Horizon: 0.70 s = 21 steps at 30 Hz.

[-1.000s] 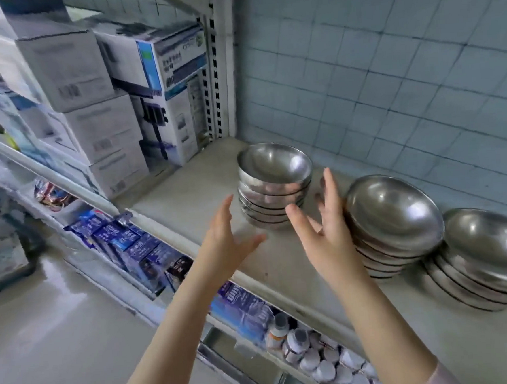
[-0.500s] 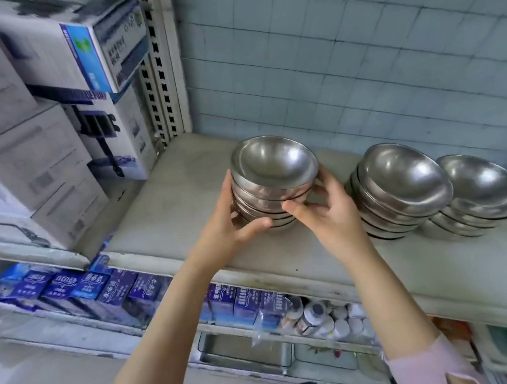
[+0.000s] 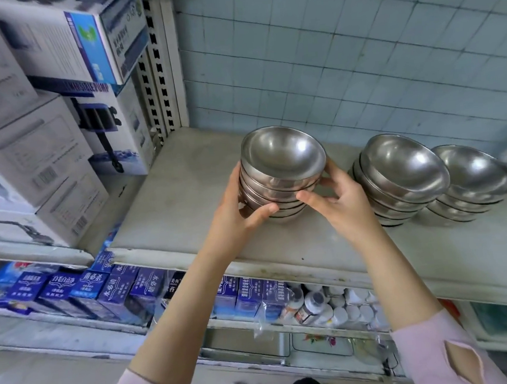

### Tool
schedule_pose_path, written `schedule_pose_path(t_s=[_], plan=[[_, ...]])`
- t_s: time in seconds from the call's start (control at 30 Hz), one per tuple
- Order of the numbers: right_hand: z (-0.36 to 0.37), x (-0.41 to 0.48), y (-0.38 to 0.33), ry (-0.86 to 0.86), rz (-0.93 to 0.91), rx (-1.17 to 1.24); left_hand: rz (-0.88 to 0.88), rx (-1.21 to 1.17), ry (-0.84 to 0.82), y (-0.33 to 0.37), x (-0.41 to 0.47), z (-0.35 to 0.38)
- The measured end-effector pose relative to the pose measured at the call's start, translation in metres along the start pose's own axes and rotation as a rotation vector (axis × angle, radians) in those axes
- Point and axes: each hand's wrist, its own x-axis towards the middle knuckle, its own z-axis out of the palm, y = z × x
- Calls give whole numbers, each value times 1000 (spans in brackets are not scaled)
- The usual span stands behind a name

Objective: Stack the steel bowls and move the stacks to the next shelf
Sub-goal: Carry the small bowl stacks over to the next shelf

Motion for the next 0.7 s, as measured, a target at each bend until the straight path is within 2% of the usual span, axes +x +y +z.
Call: schedule_pose_path(t_s=[0.3,0.47,0.7], plan=[[1,-4,8,-76,31,129,-82,-16,-117,-10,-1,-2],[1,-16,-3,-40,18,124,-65,-12,-73,8,-13,-5],[-29,-73,-43,-13,-34,158,47,55,-22,61,-59,5]])
